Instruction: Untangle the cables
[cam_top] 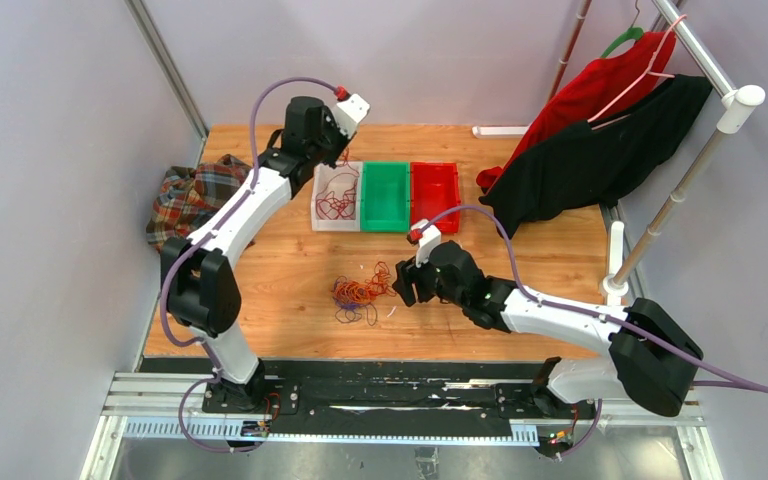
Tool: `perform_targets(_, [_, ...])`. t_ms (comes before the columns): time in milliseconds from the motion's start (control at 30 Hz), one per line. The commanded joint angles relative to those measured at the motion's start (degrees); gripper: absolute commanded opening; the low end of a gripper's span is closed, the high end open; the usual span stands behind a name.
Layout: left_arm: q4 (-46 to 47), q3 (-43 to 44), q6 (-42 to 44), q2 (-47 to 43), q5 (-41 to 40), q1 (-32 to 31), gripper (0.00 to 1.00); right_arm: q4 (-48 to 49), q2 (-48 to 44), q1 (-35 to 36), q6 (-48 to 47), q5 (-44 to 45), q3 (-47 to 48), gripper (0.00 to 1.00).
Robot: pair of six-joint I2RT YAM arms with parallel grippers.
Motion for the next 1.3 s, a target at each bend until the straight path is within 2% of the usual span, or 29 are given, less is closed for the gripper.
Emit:
perform_targets(0, [-1.21,-2.82,2.93,1.40,-3.20,-0.10,0.00,-1.22,-0.39,-0.39,-0.56,1.54,0.37,0.61])
perform_targets(467, [3.04,-6.93,4.99,11.02,-5.10,-0.50,0.00,-1.46,-2.78,-2.54,1.73,2.20,-1.89,0.62])
perform_targets(700, [6.63,-11.38,6.03,11.81,-5.91,-1.82,0.02,-2.08,-4.49,-4.13,2.25,1.45,-1.45,0.62])
perform_targets(867, [-0.07,-4.75,4.98,11.58,-6.85,-1.59,0.32,-3.74,-5.29,-4.61,3.18,2.66,-0.27,0.66])
perform_targets(933, [-3.33,-2.39,3.34,9.98,-4.95,-1.12,0.49,-5.66,-5.43,-5.06,3.71,3.74,0.76,0.69])
perform_targets(1033, [-8.77,0.29,2.01,6.79,-0.65,-1.07,0.80,-5.22,-6.28,-5.16,3.76,2.94,0.77,0.70])
perform_targets(1167, [-17.06,3.47,1.01,3.10,2.79,-1.09,0.99,-4.96,-5.72,-5.34,3.67,1.58,1.46,0.71])
perform_targets(1267, [-22.73,5.11,-0.02,0.31,4.36,-1.04,0.98,-4.81,-3.84,-5.49,3.26,-0.44,2.89,0.71])
